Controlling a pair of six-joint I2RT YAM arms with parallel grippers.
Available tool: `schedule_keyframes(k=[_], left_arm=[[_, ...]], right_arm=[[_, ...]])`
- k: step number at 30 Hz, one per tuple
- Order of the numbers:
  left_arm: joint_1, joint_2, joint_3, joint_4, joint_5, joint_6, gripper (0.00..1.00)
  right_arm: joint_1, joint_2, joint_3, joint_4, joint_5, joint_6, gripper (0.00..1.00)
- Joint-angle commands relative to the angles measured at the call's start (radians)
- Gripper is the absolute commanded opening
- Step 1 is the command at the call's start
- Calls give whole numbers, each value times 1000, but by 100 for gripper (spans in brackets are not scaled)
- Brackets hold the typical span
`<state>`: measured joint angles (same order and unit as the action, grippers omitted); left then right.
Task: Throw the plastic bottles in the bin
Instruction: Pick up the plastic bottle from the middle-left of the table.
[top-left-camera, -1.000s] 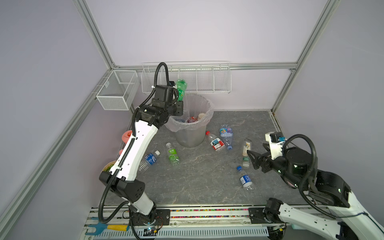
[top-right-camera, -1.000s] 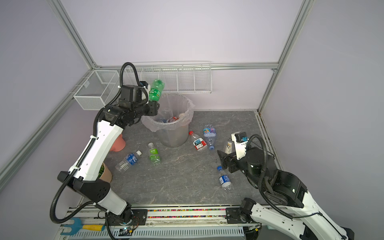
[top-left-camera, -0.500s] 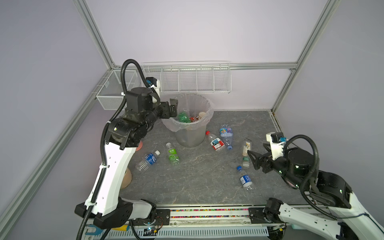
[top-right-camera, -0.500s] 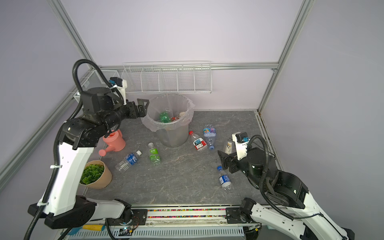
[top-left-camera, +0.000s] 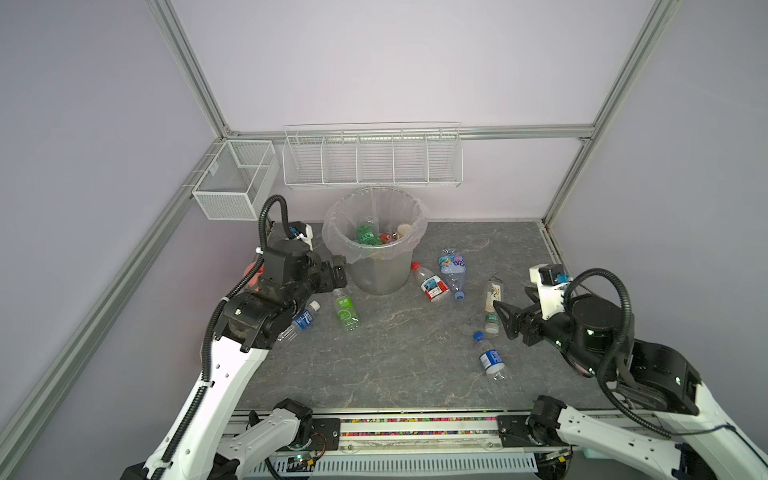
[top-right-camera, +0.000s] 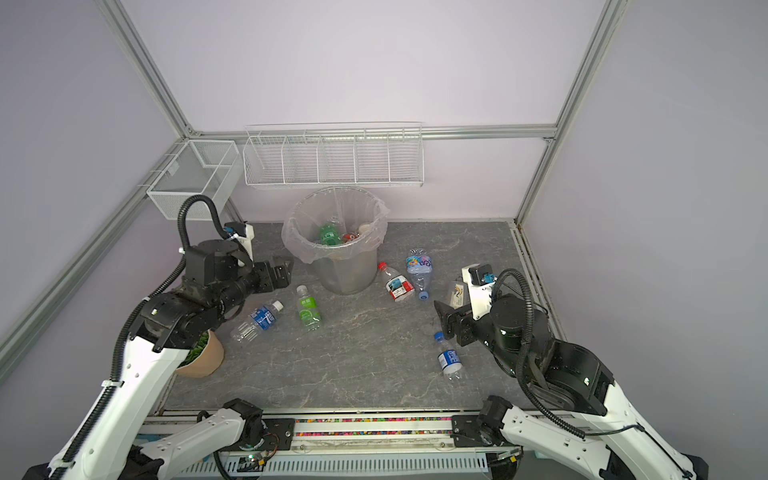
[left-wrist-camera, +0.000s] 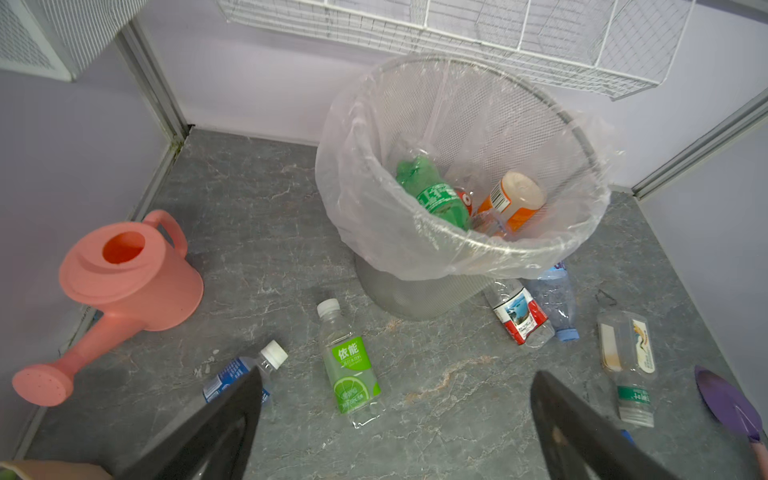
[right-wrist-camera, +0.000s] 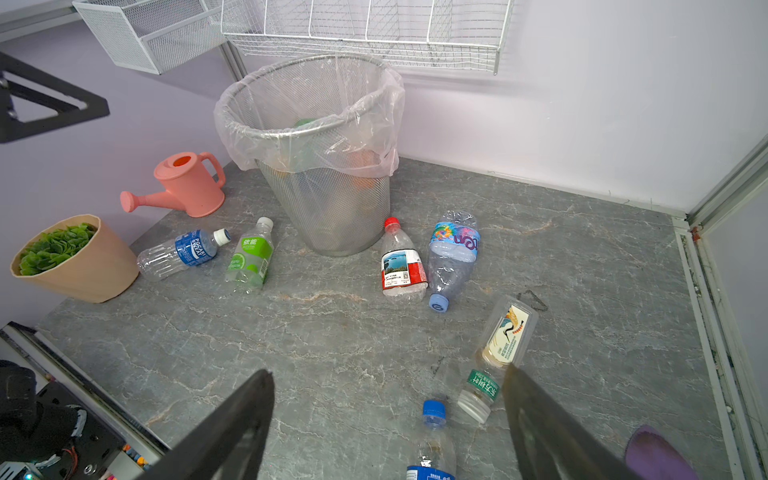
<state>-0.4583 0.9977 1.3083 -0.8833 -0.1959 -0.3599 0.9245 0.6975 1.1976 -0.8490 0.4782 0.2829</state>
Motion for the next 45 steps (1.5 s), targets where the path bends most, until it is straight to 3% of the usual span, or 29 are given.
schedule_keyframes(k=[1,11,21,45], left_arm=[[2,-29,-87,18,-20,-94,100],[3,-31,-295,98,12,-184,100],[11,50,-413,207,47,-206,100],[30,432,-466,346,52,-274,89]], right_arm=[[-6,28,1,-13,13,23,88],[-26,126,51,-86,16,69,89],[-136,218,38,-116,-144,77,89],[-305,214,-91,-55,-270,98,89]])
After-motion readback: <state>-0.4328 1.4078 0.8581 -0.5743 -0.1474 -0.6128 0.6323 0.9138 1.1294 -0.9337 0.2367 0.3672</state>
